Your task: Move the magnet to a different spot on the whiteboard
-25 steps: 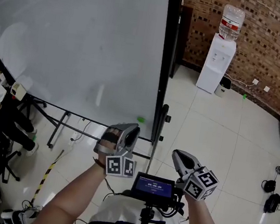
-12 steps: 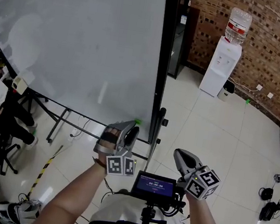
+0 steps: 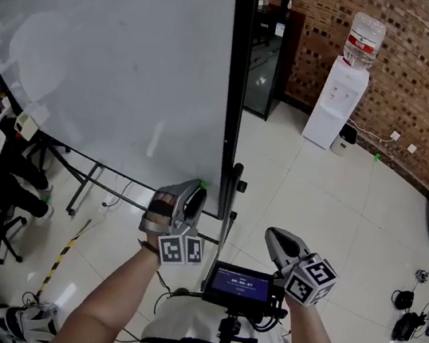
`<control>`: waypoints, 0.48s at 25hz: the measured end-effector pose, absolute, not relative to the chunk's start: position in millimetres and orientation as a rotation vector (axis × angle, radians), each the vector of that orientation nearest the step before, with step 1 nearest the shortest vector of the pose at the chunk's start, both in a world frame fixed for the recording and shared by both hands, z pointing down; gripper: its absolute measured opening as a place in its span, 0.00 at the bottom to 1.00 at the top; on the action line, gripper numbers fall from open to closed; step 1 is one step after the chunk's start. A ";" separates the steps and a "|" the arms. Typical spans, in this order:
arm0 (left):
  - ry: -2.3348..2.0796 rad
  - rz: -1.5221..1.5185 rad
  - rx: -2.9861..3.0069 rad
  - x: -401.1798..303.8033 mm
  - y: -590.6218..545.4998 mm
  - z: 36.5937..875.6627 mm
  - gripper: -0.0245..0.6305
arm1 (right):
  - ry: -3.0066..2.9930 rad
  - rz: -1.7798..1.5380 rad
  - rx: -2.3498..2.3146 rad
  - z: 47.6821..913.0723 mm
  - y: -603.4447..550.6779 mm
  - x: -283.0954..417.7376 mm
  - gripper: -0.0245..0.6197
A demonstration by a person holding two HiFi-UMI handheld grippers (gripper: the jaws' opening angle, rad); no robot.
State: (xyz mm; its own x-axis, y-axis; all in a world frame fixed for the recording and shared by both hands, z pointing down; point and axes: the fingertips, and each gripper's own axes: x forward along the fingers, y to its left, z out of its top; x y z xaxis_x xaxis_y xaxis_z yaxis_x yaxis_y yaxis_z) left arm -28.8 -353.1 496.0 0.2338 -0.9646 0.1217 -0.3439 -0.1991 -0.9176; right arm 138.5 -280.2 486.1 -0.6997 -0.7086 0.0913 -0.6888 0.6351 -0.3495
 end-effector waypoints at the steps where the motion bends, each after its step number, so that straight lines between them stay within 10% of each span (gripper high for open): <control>1: 1.237 -0.964 -1.695 -28.0 -354.0 495.9 0.29 | 2.793 -0.559 -1.198 485.9 -279.9 143.0 0.05; 12: 1.338 -0.931 -1.720 -24.4 -354.1 495.9 0.24 | 2.819 -0.548 -1.224 493.3 -272.7 187.5 0.05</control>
State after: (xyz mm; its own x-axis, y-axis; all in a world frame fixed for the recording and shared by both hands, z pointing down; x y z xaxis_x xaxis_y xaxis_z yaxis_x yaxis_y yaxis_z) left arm -24.4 -354.1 495.9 0.1881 -0.9775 0.0956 -0.4292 -0.1694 -0.8872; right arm 187.5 -272.7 493.3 -0.6922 -0.7117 0.1197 -0.7047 0.6307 -0.3251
